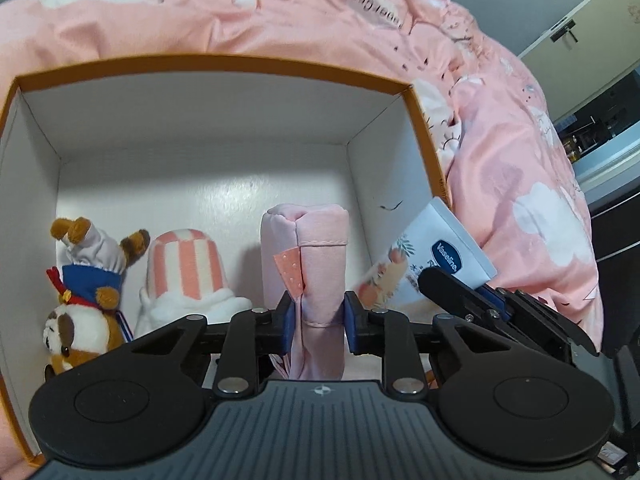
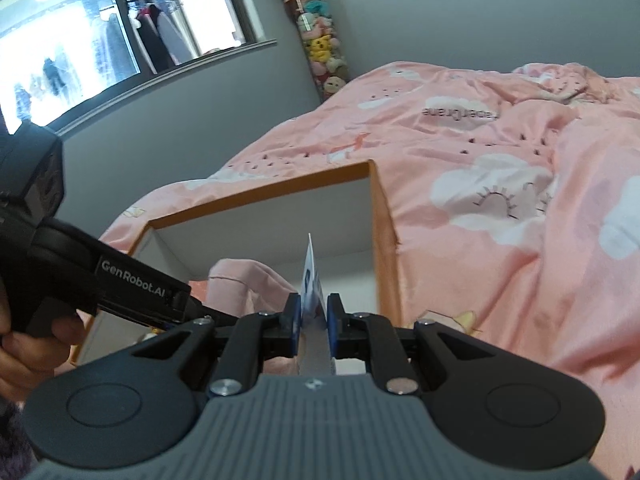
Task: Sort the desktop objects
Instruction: 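Release the pouch and the tube into the shoebox with both grippers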
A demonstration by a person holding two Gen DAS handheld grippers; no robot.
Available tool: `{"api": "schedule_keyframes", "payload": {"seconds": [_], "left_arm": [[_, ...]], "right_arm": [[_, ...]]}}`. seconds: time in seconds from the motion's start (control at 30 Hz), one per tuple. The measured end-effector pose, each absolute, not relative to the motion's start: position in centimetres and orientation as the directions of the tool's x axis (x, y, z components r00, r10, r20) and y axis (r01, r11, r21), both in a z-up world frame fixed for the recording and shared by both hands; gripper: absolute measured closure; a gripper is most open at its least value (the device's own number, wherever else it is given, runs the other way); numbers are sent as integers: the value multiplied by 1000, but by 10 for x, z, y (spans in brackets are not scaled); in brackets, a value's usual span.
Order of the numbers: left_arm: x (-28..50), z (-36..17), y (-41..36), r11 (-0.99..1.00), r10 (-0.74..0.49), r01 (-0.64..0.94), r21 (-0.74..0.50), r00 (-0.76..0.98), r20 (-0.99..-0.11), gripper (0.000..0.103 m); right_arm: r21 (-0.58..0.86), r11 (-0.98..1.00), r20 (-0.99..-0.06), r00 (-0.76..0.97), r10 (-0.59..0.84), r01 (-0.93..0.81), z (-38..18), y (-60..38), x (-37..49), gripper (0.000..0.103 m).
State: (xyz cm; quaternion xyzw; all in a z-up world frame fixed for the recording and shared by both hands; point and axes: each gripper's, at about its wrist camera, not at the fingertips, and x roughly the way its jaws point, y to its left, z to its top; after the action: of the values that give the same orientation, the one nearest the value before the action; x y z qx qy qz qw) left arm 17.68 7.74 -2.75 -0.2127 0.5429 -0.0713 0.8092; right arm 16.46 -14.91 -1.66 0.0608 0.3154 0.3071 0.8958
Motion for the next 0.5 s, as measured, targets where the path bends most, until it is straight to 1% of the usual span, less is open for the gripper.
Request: {"api": "schedule_keyframes", "payload": {"seconds": [0.2,0.33,0.5], "left_arm": [[185,-46,76,924,-293,-138,-357,342,-893,76],[185,-50,78,913,-305,-159,-376,346,-887,76],[187,-61,77,892,-320,-197,-407,361,-876,74]], "right_arm": [[368,770,-527,566,634,-521,-23,-140,172,89],[387,766,-552,536,639,-514,-30,-139,172,89],[349,777,-563,545,621,-525,-26,-138,168,89]]}}
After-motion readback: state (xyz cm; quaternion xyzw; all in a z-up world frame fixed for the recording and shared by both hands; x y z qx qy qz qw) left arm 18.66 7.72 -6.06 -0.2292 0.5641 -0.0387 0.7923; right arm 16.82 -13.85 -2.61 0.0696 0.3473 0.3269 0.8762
